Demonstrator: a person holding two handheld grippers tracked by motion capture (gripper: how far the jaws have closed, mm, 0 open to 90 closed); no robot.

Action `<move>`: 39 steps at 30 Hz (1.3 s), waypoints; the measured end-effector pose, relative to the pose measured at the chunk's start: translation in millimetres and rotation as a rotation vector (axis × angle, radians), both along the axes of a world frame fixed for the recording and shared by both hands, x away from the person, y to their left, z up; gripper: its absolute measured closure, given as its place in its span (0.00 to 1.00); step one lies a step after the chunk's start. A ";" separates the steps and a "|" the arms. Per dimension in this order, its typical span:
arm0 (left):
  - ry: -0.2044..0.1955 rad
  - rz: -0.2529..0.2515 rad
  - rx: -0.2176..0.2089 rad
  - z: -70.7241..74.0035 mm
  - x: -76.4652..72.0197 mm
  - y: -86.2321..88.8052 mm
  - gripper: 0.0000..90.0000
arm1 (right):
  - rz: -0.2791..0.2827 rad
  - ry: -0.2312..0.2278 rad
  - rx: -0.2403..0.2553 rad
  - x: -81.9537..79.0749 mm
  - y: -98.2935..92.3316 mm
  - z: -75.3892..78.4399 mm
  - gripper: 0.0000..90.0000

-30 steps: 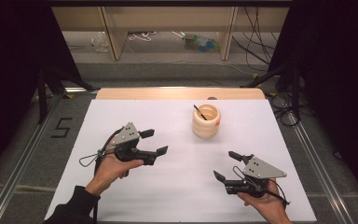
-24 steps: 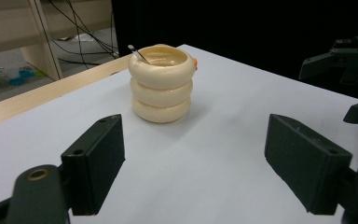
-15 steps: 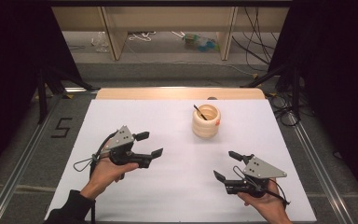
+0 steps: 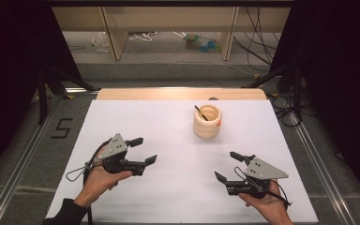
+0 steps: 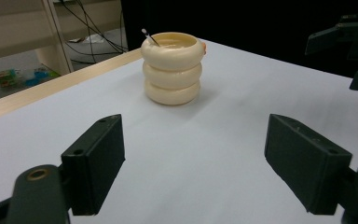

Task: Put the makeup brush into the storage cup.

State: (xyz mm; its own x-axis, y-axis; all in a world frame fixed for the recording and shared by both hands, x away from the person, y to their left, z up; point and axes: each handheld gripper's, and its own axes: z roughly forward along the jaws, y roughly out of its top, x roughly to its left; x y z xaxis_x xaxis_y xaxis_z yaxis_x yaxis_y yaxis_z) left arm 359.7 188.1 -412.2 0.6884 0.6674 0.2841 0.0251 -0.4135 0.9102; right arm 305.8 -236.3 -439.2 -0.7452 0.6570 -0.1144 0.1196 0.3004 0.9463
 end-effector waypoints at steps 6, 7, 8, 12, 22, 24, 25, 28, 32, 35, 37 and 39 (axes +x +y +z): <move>0.027 -0.061 -0.048 -4.3 -5.6 6.0 0.22 | 0.010 0.007 -0.005 -0.6 0.5 0.8 0.20; 0.033 -0.059 -0.045 -3.6 -7.0 6.5 0.22 | 0.010 0.014 -0.005 -1.1 0.7 0.9 0.20; 0.028 -0.056 -0.047 -3.3 -7.8 6.7 0.22 | 0.012 0.029 -0.002 -2.0 0.9 1.0 0.20; 0.219 -0.075 -0.241 -10.3 -23.0 -3.6 0.22 | 0.005 0.007 0.004 -0.8 0.1 0.8 0.20; 0.209 -0.075 -0.244 -15.8 -28.4 2.5 0.22 | 0.008 0.013 0.015 -0.7 0.3 0.5 0.20; 0.202 -0.079 -0.242 -16.8 -29.6 3.8 0.22 | 0.002 0.015 0.014 -0.6 -0.4 0.6 0.20; 0.202 -0.076 -0.245 -17.1 -30.5 4.3 0.22 | -0.001 0.003 0.018 0.0 -0.5 0.4 0.20; 0.201 -0.072 -0.253 -18.2 -32.0 6.0 0.22 | -0.003 0.004 0.020 0.0 -0.7 0.4 0.20; 0.199 -0.076 -0.257 -19.9 -34.7 6.8 0.22 | -0.003 0.005 0.024 -0.1 -0.4 0.4 0.20; 0.195 -0.081 -0.253 -21.1 -36.3 7.6 0.22 | 0.003 0.018 0.026 -0.2 -1.3 0.9 0.20; 0.196 -0.080 -0.245 -22.3 -36.9 8.7 0.22 | 0.002 0.018 0.027 0.0 -1.7 1.0 0.20; 0.205 -0.076 -0.250 -23.6 -37.9 9.4 0.22 | 0.001 0.014 0.034 0.2 -1.4 0.7 0.20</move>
